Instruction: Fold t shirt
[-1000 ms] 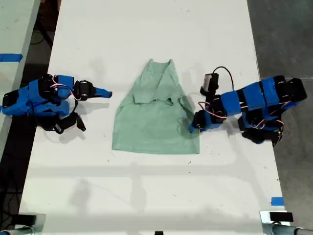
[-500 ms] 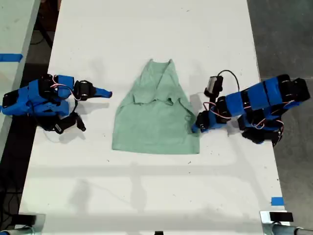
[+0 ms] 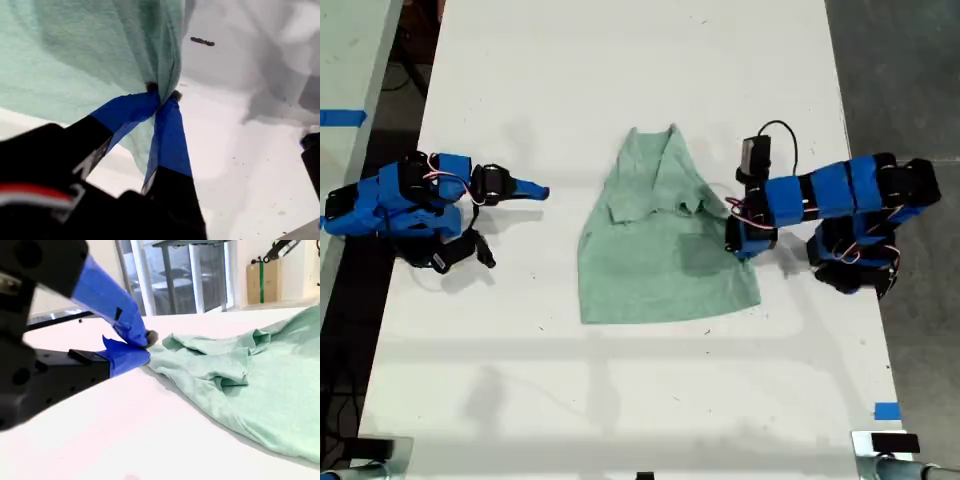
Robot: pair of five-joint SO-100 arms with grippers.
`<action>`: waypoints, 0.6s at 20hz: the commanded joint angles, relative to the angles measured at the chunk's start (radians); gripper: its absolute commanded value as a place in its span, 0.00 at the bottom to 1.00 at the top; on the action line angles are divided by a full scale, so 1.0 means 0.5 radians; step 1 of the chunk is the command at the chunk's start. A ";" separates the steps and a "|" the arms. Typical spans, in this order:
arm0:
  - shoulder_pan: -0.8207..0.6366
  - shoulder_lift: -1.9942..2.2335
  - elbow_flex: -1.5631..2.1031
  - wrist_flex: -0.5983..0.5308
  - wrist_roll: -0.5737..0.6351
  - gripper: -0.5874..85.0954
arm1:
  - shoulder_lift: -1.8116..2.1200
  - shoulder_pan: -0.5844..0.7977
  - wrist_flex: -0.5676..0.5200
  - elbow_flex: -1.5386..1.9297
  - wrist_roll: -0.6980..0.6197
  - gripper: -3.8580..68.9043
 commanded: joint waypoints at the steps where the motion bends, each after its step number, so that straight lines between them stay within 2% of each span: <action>1: 0.025 0.012 0.006 -0.012 -0.034 0.01 | 0.089 0.015 -0.028 -0.341 -0.301 0.05; 3: 0.025 0.012 0.006 -0.012 -0.031 0.01 | 0.064 0.015 -0.399 -0.359 -0.574 0.05; 6: 0.028 0.012 0.006 -0.012 -0.031 0.01 | -0.107 0.009 -0.859 -0.319 -0.764 0.05; 9: 0.028 0.012 0.006 -0.012 -0.031 0.01 | -0.396 0.003 -1.000 -0.466 -0.850 0.05; 11: 0.028 0.012 0.006 -0.012 -0.031 0.01 | -0.546 -0.003 -0.997 -0.611 -0.871 0.06; 12: 0.028 0.012 0.006 -0.012 -0.031 0.01 | -0.598 -0.006 -0.976 -0.684 -0.871 0.20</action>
